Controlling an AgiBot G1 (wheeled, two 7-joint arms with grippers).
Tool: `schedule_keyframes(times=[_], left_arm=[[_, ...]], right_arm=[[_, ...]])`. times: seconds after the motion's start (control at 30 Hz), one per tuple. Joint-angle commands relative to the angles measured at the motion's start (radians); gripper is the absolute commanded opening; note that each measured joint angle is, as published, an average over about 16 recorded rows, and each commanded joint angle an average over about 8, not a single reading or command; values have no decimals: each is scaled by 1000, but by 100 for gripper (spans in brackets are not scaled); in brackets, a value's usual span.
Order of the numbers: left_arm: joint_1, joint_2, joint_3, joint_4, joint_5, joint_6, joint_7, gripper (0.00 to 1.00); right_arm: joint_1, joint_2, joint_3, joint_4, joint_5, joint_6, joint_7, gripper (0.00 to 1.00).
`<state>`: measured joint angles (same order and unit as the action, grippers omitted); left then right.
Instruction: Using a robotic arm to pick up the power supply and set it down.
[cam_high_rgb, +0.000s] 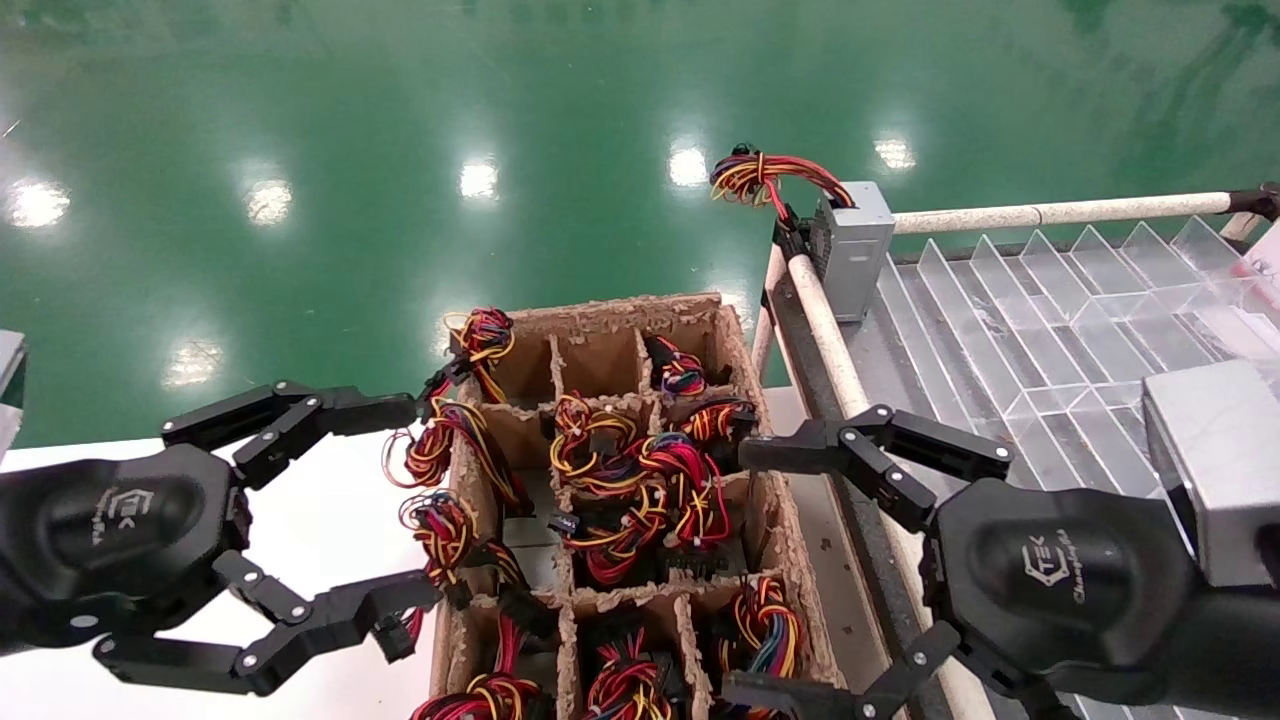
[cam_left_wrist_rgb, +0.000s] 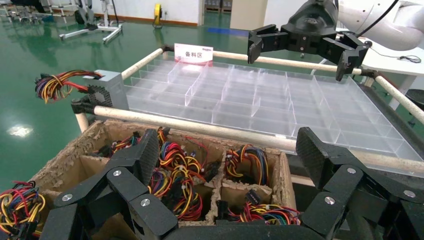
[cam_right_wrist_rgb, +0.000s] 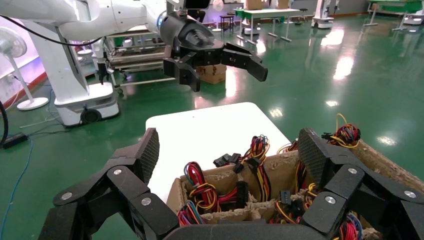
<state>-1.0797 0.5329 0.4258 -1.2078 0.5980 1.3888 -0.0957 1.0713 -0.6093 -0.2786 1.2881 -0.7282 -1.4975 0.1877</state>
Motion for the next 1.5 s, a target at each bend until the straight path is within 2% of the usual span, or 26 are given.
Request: schedule_keyframes(times=[0.03,1.5], left_arm=[[0,0,0,0,0,0,0,100],[0,0,0,0,0,0,0,100]], right_arm=[[1,-1,0,-2,-1,1,0,100],[7,-4,-1,-10,-5,5,-3,100]])
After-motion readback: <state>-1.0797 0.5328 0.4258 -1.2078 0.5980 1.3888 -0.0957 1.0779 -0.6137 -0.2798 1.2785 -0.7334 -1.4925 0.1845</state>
